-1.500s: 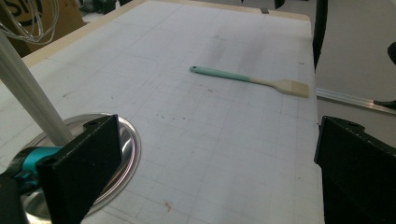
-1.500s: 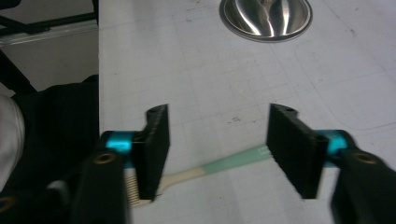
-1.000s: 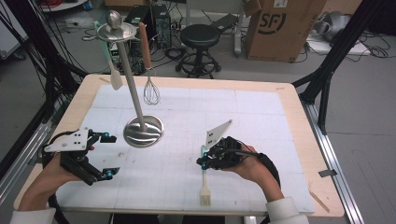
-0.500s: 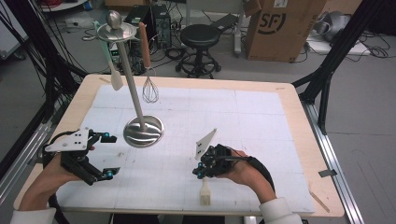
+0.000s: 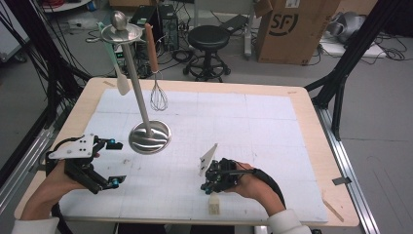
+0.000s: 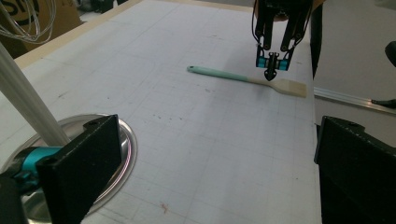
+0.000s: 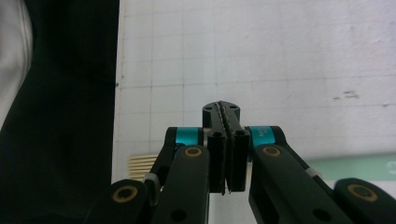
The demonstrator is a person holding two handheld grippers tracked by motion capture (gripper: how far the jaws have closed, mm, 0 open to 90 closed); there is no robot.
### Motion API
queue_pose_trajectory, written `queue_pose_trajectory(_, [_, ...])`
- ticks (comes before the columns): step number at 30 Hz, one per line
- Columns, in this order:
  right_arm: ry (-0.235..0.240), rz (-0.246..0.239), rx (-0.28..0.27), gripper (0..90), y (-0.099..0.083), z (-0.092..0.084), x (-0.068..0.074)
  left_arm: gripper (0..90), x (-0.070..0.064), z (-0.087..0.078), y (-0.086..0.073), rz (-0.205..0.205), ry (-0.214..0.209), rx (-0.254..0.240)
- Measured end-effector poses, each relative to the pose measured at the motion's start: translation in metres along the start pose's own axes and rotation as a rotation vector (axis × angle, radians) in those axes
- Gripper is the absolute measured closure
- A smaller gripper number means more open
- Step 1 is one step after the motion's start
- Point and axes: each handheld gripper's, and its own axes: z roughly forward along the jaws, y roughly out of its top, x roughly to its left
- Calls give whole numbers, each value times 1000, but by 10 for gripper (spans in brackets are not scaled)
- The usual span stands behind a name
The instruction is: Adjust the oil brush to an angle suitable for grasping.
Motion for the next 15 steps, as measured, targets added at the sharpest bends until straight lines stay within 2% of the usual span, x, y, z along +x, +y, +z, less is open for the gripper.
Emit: queue_pose_trajectory(15, [-1,4,55,887,-9,17,2,17,0,2,-1,-7,2,4])
